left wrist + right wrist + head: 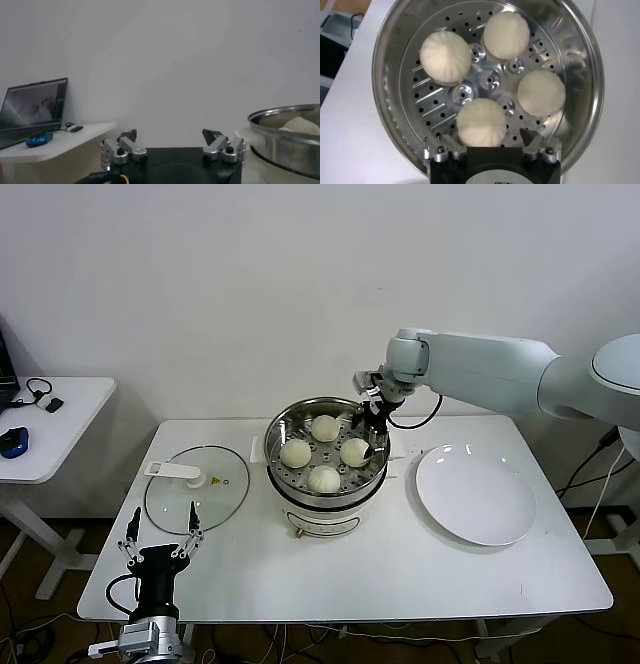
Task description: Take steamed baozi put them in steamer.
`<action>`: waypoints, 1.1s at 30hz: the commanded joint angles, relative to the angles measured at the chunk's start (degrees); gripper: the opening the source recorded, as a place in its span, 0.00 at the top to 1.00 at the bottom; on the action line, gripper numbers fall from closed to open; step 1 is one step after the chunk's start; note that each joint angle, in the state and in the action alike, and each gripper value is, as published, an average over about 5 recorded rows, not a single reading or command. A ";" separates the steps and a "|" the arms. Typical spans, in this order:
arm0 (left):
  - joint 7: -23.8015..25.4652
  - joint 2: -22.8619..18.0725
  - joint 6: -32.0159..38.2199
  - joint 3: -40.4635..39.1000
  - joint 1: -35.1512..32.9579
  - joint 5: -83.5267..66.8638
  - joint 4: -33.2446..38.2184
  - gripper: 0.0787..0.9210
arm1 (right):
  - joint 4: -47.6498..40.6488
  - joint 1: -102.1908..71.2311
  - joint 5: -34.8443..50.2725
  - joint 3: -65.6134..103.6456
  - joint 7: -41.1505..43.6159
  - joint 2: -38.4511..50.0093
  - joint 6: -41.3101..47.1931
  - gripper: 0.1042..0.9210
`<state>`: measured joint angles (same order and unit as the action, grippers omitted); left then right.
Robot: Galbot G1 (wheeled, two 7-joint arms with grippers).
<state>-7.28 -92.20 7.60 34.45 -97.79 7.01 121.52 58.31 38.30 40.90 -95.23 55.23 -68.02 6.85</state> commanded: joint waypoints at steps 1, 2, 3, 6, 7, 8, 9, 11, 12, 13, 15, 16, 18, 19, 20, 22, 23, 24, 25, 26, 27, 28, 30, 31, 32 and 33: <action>0.04 -2.80 -0.28 -0.18 -0.10 0.11 0.49 0.12 | 2.38 3.22 2.13 1.06 -1.49 3.91 0.36 0.12; 0.05 -2.80 -0.36 -0.22 -0.12 0.14 0.63 0.12 | 3.32 3.91 2.76 1.29 -2.23 4.67 0.56 0.12; 0.06 -2.80 -0.45 -0.26 -0.14 0.17 0.79 0.12 | 4.63 4.70 3.65 1.56 -3.61 5.66 0.94 0.12; 0.08 -2.80 -0.66 -0.33 -0.18 0.23 1.25 0.12 | 9.41 6.13 5.98 2.87 -10.17 9.00 2.38 0.12; 0.09 -2.80 -0.69 -0.35 -0.19 0.25 1.35 0.12 | 11.49 6.36 6.84 3.63 -13.25 10.43 3.13 0.12; 0.09 -2.80 -0.71 -0.38 -0.20 0.28 1.43 0.12 | 13.47 6.45 7.71 4.40 -16.17 11.80 3.81 0.12; 0.10 -2.80 -0.72 -0.41 -0.21 0.33 1.48 0.12 | 15.63 6.51 8.68 5.17 -19.02 13.25 4.41 0.12; 0.12 -2.80 -0.73 -0.46 -0.22 0.45 1.58 0.12 | 19.76 6.29 10.21 6.90 -24.58 16.12 5.85 0.12; 0.14 -2.80 -0.75 -0.51 -0.23 0.52 1.66 0.12 | 21.63 5.98 10.68 7.84 -27.00 17.57 6.41 0.12; 0.17 -2.80 -0.76 -0.57 -0.24 0.61 1.77 0.12 | 23.48 5.34 10.81 9.08 -29.55 19.26 6.94 0.12; 0.21 -2.80 -0.77 -0.70 -0.27 0.77 1.97 0.12 | 26.67 3.50 10.63 11.90 -34.07 22.52 8.07 0.12; 0.23 -2.80 -0.78 -0.77 -0.30 0.87 2.06 0.12 | 28.15 2.04 10.40 13.72 -36.00 24.37 8.30 0.12; 0.25 -2.80 -0.77 -0.85 -0.36 1.02 2.16 0.12 | 30.75 -1.62 9.86 18.04 -39.45 27.82 8.73 0.12; 0.27 -2.80 -0.78 -0.86 -0.41 1.08 2.20 0.12 | 32.07 -3.95 9.43 20.79 -40.89 29.67 8.92 0.12; 0.29 -2.80 -0.80 -0.86 -0.44 1.14 2.22 0.12 | 33.44 -6.87 8.59 24.21 -42.23 31.59 9.04 0.12; 0.33 -2.80 -0.85 -0.81 -0.46 1.22 2.22 0.12 | 35.89 -12.97 6.76 31.09 -44.53 34.85 9.24 0.12; 0.35 -2.80 -0.88 -0.78 -0.45 1.29 2.22 0.12 | 37.20 -16.67 5.81 35.09 -45.73 36.49 9.30 0.12; 0.36 -2.80 -0.93 -0.77 -0.42 1.35 2.23 0.12 | 38.33 -20.59 4.69 39.13 -46.86 37.90 9.26 0.12; 0.37 -2.80 -0.98 -0.76 -0.39 1.40 2.26 0.12 | 39.34 -24.81 3.50 43.61 -47.89 39.16 9.04 0.12; 0.38 -2.80 -1.03 -0.77 -0.37 1.46 2.29 0.12 | 40.52 -29.59 2.32 48.57 -48.88 40.50 8.72 0.12; 0.40 -2.80 -1.07 -0.77 -0.36 1.51 2.33 0.12 | 41.41 -33.76 1.09 52.68 -49.63 41.57 8.27 0.12; 0.41 -2.80 -1.09 -0.77 -0.37 1.54 2.34 0.12 | 42.42 -38.01 -0.26 56.83 -50.35 42.63 7.61 0.12; 0.43 -2.80 -1.10 -0.69 -0.38 1.58 2.23 0.12 | 44.52 -46.26 -2.70 64.53 -51.83 44.55 5.99 0.12; 0.43 -2.80 -1.08 -0.63 -0.40 1.61 2.14 0.12 | 45.53 -50.26 -3.80 68.12 -52.77 45.16 5.14 0.12; 0.43 -2.80 -1.07 -0.57 -0.40 1.63 2.03 0.12 | 46.62 -54.40 -4.81 71.85 -53.88 45.69 4.19 0.12; 0.43 -2.80 -1.05 -0.51 -0.39 1.66 1.92 0.12 | 47.48 -57.99 -5.62 75.09 -54.85 45.93 3.26 0.12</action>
<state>-6.87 -92.20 6.50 33.73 -98.17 8.50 123.78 91.69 19.43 44.32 -60.24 15.08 -35.64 13.93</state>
